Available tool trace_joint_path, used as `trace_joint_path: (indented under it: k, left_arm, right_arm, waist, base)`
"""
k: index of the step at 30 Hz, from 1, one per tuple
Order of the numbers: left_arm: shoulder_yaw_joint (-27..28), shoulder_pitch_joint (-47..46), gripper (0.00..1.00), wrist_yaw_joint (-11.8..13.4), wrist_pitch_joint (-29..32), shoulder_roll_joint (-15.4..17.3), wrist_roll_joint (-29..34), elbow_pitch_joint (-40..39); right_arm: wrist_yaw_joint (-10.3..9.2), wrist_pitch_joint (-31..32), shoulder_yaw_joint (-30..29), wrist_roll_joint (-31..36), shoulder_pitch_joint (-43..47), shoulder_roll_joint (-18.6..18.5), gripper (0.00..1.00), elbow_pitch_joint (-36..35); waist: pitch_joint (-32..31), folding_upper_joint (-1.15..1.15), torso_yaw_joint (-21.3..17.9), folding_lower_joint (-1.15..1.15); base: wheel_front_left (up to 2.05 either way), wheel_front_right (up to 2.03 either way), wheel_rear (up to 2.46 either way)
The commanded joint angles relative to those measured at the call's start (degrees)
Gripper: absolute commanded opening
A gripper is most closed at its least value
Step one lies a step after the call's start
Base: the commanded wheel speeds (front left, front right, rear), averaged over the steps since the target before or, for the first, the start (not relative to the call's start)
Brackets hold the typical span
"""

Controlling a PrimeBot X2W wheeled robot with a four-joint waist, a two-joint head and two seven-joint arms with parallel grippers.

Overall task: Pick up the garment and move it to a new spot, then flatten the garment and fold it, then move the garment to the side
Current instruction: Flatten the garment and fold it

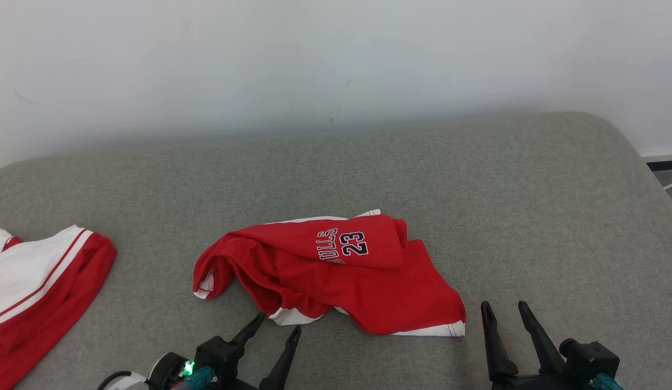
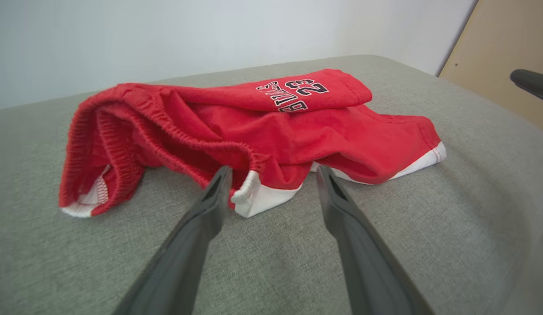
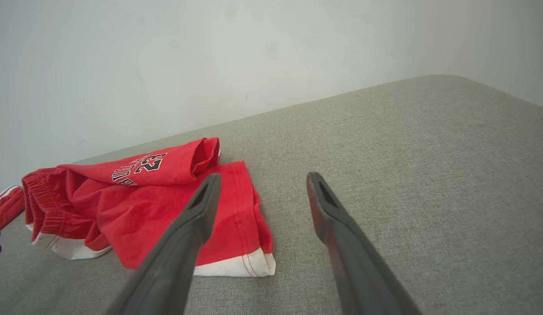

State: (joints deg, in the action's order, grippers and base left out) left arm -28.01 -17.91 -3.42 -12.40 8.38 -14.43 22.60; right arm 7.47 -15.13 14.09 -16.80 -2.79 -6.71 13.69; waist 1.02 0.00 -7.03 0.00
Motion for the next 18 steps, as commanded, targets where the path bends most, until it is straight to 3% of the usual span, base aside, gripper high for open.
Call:
trace_joint_path:
  k: [1,18]
  left_arm:
    - [-0.2,-0.6,1.00,0.1,0.0,0.0,0.5,0.3]
    - [-1.3,-5.8,1.00,0.3,-0.3,0.5,1.4,11.1]
  right_arm:
    - [0.04,0.0,0.1,-0.4,0.0,0.0,1.00,0.0]
    - [0.04,0.0,0.1,-0.7,-0.6,-0.2,1.00,0.6]
  waist:
    - [0.4,0.00,-0.8,0.00]
    - [0.6,0.00,-5.3,0.00]
  base:
    - [0.00,0.00,0.00]
    - [0.00,0.00,0.00]
